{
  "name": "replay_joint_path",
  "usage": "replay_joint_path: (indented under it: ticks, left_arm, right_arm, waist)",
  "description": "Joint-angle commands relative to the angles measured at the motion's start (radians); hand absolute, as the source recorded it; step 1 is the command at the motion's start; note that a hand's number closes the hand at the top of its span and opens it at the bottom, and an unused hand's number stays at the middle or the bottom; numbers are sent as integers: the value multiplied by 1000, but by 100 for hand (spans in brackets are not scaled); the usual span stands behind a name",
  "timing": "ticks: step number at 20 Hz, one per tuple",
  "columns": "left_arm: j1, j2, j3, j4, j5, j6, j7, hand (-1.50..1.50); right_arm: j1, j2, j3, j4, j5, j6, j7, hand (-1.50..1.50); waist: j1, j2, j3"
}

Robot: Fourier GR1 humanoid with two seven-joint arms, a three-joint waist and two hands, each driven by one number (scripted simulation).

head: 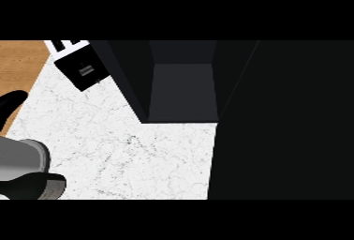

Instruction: Pick up the wine, place it into the cabinet and close the cabinet

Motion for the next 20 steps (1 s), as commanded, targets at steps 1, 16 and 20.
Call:
replay_joint_path:
  ticks: [1, 16, 20]
  left_arm:
    - [80, 29, 60, -162, 119, -82, 70, -150]
    - [297, -59, 139, -139, 231, 22, -112, -150]
    - [336, -66, 167, -127, 292, 23, -129, -150]
  right_arm:
    - [17, -8, 32, -221, 22, -33, 109, -150]
    - [23, -27, 41, -160, 10, -47, 40, -150]
    - [31, -61, 38, -248, 3, -57, 104, -150]
  waist:
    - [12, -4, -2]
    - [8, -3, -2]
    - [3, -9, -2]
